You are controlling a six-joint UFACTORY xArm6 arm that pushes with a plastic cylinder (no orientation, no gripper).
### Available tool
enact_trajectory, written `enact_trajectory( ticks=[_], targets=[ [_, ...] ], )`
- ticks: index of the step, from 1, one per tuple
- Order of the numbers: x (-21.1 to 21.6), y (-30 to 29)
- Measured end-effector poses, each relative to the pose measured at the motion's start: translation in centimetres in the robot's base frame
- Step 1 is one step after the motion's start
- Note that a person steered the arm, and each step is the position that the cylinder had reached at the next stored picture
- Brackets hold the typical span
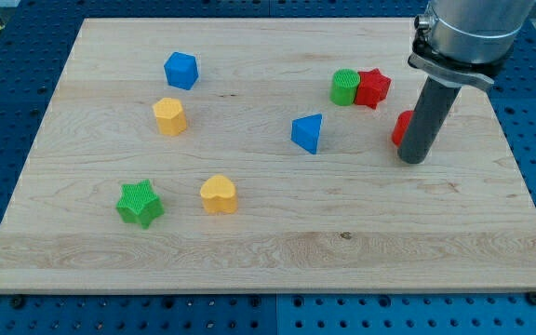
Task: Move the triangle to the top right of the cube
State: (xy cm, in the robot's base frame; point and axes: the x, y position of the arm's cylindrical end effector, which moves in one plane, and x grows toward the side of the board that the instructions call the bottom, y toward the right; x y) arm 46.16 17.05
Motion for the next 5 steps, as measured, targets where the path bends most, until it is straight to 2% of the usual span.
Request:
enact_trajectory(
  ticks=[2,3,4,5],
  targets=[
    [-4.5,0.0],
    [-2.0,-0.7],
    [0.5,-4.4],
    [0.5,-10.3]
  ],
)
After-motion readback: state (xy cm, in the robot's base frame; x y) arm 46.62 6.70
